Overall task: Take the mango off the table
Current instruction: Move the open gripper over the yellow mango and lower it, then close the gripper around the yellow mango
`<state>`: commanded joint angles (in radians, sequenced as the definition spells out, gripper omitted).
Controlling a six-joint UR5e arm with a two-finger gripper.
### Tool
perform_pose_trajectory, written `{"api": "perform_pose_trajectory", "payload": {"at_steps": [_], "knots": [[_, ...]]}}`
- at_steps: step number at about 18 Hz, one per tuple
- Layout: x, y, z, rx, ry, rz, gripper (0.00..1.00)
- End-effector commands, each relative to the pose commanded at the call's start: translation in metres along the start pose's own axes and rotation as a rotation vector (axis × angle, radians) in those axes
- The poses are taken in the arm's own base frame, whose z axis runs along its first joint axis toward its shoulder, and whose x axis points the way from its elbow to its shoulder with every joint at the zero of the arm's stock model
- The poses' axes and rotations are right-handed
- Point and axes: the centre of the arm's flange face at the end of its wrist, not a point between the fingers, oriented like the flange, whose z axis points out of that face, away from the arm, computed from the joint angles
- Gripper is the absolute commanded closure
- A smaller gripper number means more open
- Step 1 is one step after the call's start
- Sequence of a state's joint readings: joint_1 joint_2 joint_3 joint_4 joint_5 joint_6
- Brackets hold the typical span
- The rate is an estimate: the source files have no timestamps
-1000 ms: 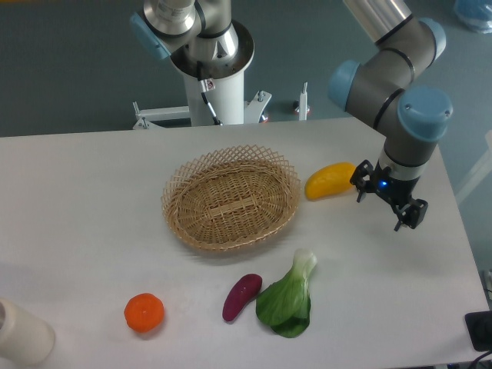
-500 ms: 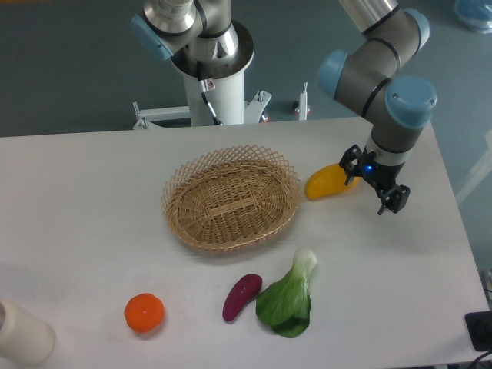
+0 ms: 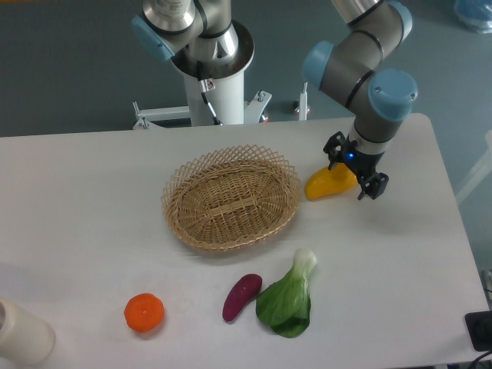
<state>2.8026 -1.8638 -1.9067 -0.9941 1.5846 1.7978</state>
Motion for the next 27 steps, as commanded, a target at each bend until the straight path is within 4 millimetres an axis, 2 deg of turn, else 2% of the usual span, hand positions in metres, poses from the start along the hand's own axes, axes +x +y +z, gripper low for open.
{"api": "perform_pose_trajectory", "payload": {"at_steps": [9,16,27], "knots": [[0.005,-0.006,0.014,0.002,0.012,-0.011,0.00],[0.016,-0.008,0.027,-0.012,0.043,-0.008,0.00],[0.024,-0.014,0.043,-0.023,0.001,-0.015,0.00]]}}
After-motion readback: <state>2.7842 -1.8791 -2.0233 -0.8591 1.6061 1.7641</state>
